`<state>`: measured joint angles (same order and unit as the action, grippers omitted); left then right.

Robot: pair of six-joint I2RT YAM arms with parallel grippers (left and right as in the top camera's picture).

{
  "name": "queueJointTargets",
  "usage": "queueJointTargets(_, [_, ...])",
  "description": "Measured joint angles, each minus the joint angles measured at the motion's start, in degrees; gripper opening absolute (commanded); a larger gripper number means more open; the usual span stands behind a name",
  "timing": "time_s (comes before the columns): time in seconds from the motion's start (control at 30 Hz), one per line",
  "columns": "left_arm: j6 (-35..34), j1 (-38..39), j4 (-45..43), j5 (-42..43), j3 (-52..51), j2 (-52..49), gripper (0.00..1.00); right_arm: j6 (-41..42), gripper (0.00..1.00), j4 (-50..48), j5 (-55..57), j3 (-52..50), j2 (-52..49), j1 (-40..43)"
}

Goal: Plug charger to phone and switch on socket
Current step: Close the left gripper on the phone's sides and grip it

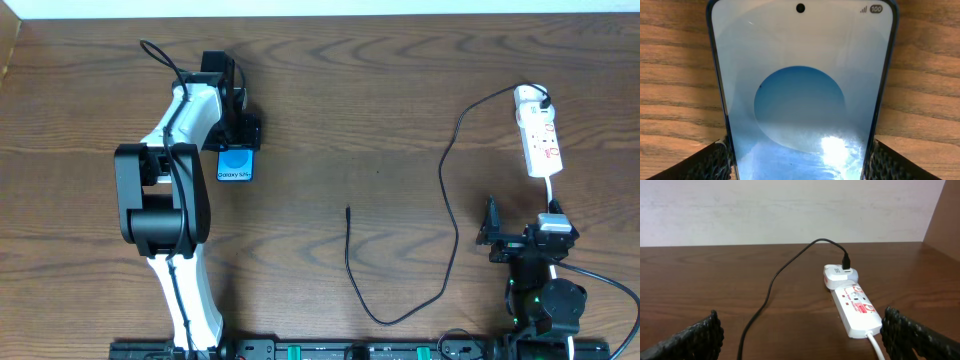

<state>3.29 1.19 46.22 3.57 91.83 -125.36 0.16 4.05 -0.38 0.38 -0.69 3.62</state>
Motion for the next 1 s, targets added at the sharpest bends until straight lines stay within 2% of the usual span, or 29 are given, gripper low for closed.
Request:
queueJointTargets(0.57, [0.0, 0.0, 0.0, 0.0, 0.0, 0.0, 0.77, 0.0, 0.99, 0.0, 0.0, 0.0, 0.0, 0.0])
queueJointTargets(1.0, [0.0, 0.0, 0.0, 0.0, 0.0, 0.1, 0.69, 0.0, 0.99, 0.0, 0.0, 0.0, 0.0, 0.0])
